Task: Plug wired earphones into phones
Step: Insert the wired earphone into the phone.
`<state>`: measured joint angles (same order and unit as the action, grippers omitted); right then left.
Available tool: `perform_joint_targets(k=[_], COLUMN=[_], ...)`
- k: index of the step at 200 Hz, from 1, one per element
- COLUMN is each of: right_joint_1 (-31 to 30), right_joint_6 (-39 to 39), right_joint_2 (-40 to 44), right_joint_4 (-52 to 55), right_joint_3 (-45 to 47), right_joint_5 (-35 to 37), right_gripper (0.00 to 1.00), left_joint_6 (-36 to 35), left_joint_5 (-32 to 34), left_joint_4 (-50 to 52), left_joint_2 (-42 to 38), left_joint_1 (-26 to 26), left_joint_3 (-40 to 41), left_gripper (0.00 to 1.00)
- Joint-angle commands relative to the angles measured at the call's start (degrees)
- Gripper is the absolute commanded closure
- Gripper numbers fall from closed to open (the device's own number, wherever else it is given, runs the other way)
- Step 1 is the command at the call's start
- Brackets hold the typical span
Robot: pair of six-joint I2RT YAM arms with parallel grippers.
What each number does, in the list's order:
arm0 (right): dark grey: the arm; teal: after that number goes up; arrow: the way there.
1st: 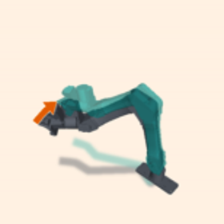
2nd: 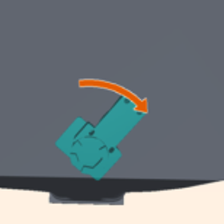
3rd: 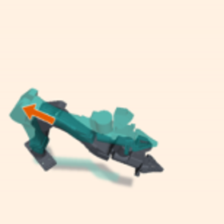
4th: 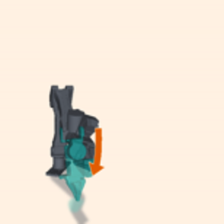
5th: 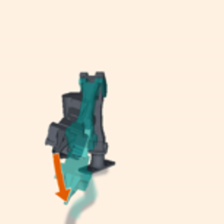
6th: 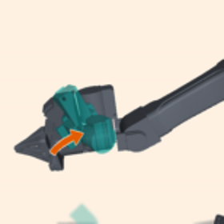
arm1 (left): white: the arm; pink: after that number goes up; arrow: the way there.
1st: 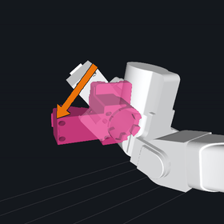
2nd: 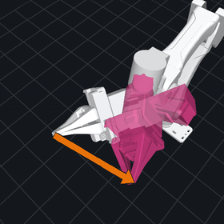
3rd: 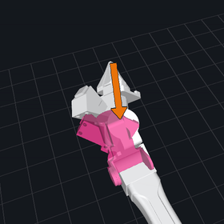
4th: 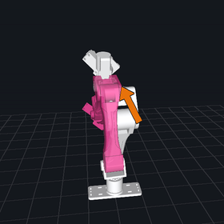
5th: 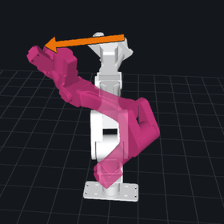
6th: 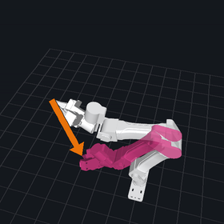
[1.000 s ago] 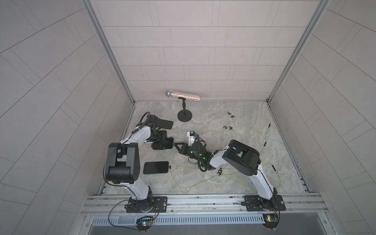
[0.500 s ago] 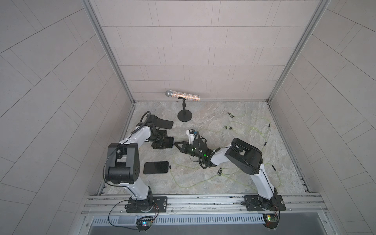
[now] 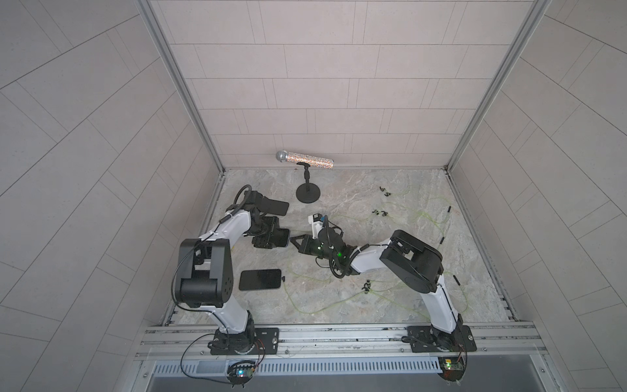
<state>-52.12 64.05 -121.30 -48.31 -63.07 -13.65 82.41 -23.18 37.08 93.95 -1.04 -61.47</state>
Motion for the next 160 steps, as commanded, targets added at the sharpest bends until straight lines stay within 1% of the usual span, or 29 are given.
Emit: perform_joint_targets(k=[1, 19, 37, 92, 111, 127, 160], right_joint_1=[-2.4, -2.5, -2.5, -2.6, -2.8, -3.4, -3.7], right_joint_6=[-1.0, -1.4, -2.2, -2.9, -4.0, -6.3, -7.1], right_joint_2=[1.4, 1.3, 1.6, 1.8, 2.0, 3.0, 2.8], right_joint_4=[2.5, 3.1, 5.9, 6.9, 7.6, 9.8, 8.1], right_joint_3=[-1.4, -1.8, -2.3, -3.0, -3.5, -3.6, -3.7], right_joint_5=[-4.5, -3.8, -2.7, -2.0, -1.9, -0.2, -1.1], right_gripper=[1.00, 1.00, 1.00, 1.00, 1.00, 1.00, 1.00], left_joint_6=[0.5, 0.6, 0.9, 1.7, 1.9, 2.0, 2.1], left_joint_5=[-8.2, -9.1, -8.5, -9.0, -8.8, -8.6, -9.2], left_joint_4=[-2.4, -2.7, -2.7, -4.1, -4.1, -4.1, -4.5], left_joint_2=[-4.2, -4.8, -5.5, -6.2, -6.8, -7.4, -7.4], left_joint_1=[-2.2, -2.6, -3.0, -3.7, -4.0, -4.1, -4.3], left_joint_3=[-1.2, -0.6, 0.0, 1.8, 2.0, 2.2, 2.7], left_gripper=[0.50, 0.50, 0.50, 0.51, 0.51, 0.51, 0.51])
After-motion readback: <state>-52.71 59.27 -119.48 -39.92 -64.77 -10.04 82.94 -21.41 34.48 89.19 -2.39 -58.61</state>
